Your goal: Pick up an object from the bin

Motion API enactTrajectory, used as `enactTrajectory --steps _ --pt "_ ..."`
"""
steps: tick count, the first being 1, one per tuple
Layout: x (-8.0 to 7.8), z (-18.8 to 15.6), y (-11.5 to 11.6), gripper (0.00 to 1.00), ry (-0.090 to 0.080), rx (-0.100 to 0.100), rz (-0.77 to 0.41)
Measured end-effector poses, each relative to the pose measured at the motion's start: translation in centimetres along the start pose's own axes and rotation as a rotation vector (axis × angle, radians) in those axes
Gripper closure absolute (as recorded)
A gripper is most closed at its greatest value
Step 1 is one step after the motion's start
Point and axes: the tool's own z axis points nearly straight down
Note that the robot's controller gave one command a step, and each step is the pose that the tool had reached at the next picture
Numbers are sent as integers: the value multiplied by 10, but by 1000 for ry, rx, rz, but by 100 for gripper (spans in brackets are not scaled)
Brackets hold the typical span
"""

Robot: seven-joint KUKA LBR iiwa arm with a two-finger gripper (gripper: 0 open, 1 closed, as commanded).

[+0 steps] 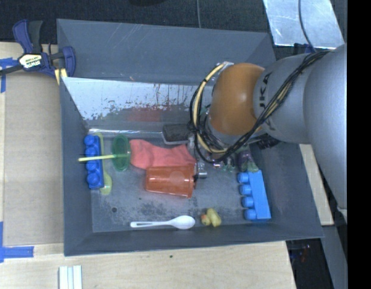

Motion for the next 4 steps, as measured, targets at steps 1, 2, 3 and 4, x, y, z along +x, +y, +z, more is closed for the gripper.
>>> enactTrajectory --steps 1,2,3,4 --pt "-2 0 19 0 17 13 -23" --pt "15 -3 39 0 13 9 160" --pt "-1 -3 64 100 5 12 91" --pt "-1 -3 64 100 5 12 91"
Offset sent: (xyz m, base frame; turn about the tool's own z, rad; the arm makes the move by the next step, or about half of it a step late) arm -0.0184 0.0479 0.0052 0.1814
